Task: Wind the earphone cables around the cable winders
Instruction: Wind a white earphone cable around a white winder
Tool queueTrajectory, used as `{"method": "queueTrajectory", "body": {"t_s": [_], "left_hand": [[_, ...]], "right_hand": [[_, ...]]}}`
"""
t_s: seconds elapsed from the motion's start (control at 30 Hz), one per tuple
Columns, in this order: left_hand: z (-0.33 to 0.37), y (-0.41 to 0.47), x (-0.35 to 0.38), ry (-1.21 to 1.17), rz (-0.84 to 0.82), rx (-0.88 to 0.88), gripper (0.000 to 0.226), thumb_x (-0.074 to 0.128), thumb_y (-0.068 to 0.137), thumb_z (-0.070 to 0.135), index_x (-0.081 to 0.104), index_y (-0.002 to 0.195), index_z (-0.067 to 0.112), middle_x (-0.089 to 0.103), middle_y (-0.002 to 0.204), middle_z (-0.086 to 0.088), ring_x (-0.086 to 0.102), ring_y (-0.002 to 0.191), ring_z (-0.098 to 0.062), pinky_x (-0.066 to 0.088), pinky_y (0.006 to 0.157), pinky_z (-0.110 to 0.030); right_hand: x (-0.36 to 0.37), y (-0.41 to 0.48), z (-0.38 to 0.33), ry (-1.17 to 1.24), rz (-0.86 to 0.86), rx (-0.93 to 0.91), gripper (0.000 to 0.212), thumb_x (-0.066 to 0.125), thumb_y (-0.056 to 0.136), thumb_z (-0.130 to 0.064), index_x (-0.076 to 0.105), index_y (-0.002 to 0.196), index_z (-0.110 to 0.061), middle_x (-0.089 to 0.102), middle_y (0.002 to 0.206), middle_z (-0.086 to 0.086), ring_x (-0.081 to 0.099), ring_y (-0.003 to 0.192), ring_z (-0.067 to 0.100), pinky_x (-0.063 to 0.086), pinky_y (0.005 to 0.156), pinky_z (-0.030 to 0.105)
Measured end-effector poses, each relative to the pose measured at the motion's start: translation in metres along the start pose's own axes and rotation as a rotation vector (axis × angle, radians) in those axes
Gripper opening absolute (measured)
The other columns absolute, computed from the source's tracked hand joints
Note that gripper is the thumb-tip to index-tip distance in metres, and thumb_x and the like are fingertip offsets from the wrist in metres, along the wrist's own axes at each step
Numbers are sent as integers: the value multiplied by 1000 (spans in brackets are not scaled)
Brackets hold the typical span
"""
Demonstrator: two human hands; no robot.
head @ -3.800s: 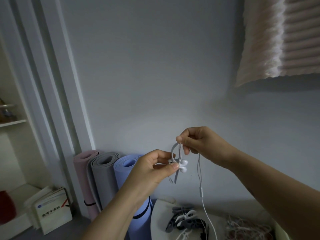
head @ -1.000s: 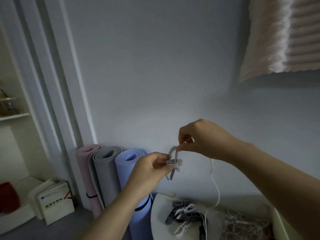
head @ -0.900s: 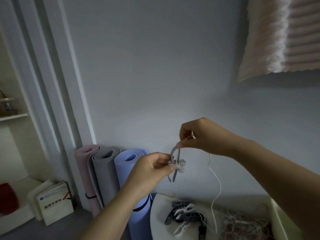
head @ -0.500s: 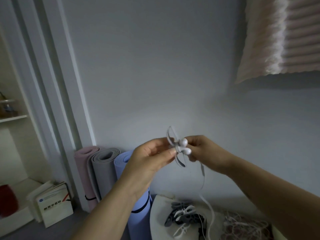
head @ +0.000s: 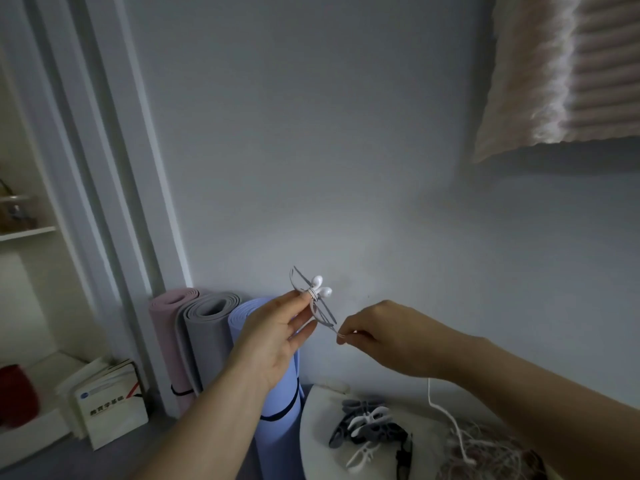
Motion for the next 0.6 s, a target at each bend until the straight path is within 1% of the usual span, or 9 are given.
{"method": "queueTrajectory", "body": {"t_s": [0.03,0.1,0.2,0.27,0.37,0.4,0.47,0.53,0.6], "left_hand": [[-1,-1,0,-25,11,-10,21,59,93,11,74,80,17,76,81,2,70,72,-4,50,84,-28],[-3,0,1,-65,18,-31,33,58,93,9,77,66,16,74,73,0,69,63,-4,51,80,-29],[-7,1,1,-135,25,-61,46,57,92,7,75,51,16,71,63,-1,66,56,-4,51,73,-30],[-10,3,0,-157,33,-73,45,59,90,7,74,49,14,70,61,-1,66,57,-4,51,71,-30],[-11,3,3,-83,0,-51,36,62,88,8,76,56,15,73,70,-1,66,69,-6,52,74,-30],[-11,3,3,-27,-7,-31,35,61,89,7,76,58,15,73,70,1,67,70,-6,53,74,-29],[-11,1,4,85,-7,16,25,59,90,3,73,72,11,71,65,5,66,66,-4,54,67,-25],[-11,-3,7,155,-27,59,7,60,90,2,65,87,6,69,62,8,66,62,0,55,62,-21],[-14,-6,10,187,-69,76,7,61,89,2,63,94,6,72,69,7,67,65,1,54,63,-18]], "right_hand": [[-3,0,-2,-33,0,-7,28,44,99,-32,66,114,-23,69,106,-3,63,90,14,50,82,30],[-8,-1,-6,-83,-1,-20,26,45,98,-33,66,111,-23,68,102,-4,61,86,13,49,77,26],[-17,-1,-10,-143,15,-28,27,44,99,-34,67,110,-23,68,97,-4,61,83,13,49,76,26],[-21,0,-12,-193,32,-45,28,44,99,-34,68,106,-21,67,90,-5,60,78,13,48,72,26],[-23,0,-21,-222,39,-82,28,43,100,-34,67,98,-20,59,79,-6,53,71,13,39,64,23],[-24,1,-25,-224,45,-95,27,43,100,-33,66,95,-20,55,76,-7,52,69,13,38,63,23],[-34,3,-29,-208,82,-102,26,45,99,-32,64,88,-19,55,74,-6,52,67,13,44,64,27],[-51,6,-27,-178,157,-98,23,50,96,-31,66,87,-17,63,76,-2,56,69,14,50,68,32],[-71,8,-20,-123,262,-95,19,59,91,-31,70,89,-16,67,77,0,59,69,13,51,68,35]]}}
Point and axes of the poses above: each hand's wrist, its own y-axis towards the middle knuckle, its own x-axis out of the palm, z = x × y, the point moved 10 cm from there along y, towards the middle knuckle
